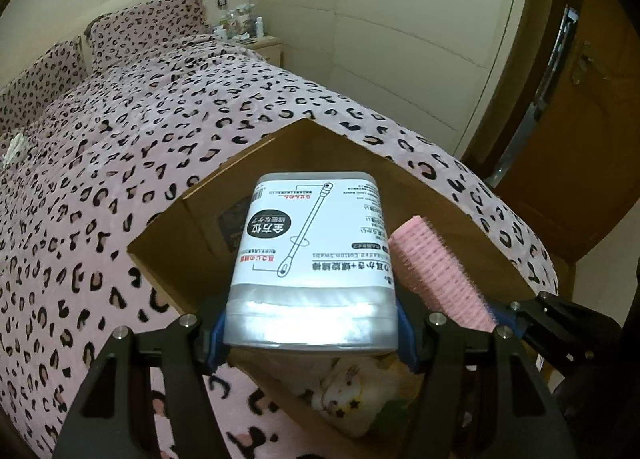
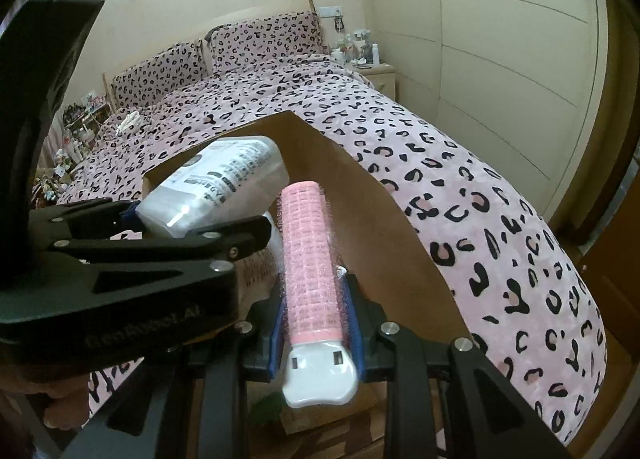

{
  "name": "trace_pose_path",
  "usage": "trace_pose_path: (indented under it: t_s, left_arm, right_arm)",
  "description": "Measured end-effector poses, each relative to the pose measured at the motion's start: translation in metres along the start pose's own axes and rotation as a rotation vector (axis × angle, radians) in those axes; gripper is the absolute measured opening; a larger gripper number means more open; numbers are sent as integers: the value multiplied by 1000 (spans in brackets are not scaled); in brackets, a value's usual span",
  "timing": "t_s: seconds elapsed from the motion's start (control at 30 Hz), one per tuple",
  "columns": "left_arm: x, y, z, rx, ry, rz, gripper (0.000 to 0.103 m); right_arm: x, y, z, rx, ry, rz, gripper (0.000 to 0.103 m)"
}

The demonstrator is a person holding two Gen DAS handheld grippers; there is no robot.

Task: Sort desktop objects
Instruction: 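Lower the swab packet into the box with the left tool while the right tool drops the roller in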

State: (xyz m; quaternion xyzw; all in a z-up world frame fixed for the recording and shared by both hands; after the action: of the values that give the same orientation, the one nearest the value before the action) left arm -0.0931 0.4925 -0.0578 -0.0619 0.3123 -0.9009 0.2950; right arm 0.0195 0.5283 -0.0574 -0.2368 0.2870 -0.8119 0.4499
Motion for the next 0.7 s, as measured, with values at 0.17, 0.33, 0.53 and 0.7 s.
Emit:
trace_pose_path:
  t_s: [0.17, 0.33, 0.53, 0.7]
  left_arm:
    - [-2, -4, -2, 0, 32, 1, 65]
    - [3, -6, -5, 0, 48, 19, 65]
    - [10, -5, -2, -7, 36, 21, 67]
    - [16, -7, 7, -19, 22, 21, 70]
  right_arm:
    - [-6, -2, -1, -2, -12, -16, 26]
    - [-8, -4, -6, 1, -33, -28, 27]
    - [-7, -2, -7, 12, -27, -27, 28]
    - [-13, 0, -7, 37, -35, -80, 39]
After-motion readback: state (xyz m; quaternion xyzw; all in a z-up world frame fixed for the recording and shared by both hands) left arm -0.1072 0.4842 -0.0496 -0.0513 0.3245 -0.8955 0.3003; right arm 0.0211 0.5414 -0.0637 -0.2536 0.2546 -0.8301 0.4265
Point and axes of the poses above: each gripper's, at about its wrist camera, not at the fingertips, and z roughly against the way its jaws point, x to its left, y to its underside, the point moved 4 cm from there along -z, roughly the way its jaws point
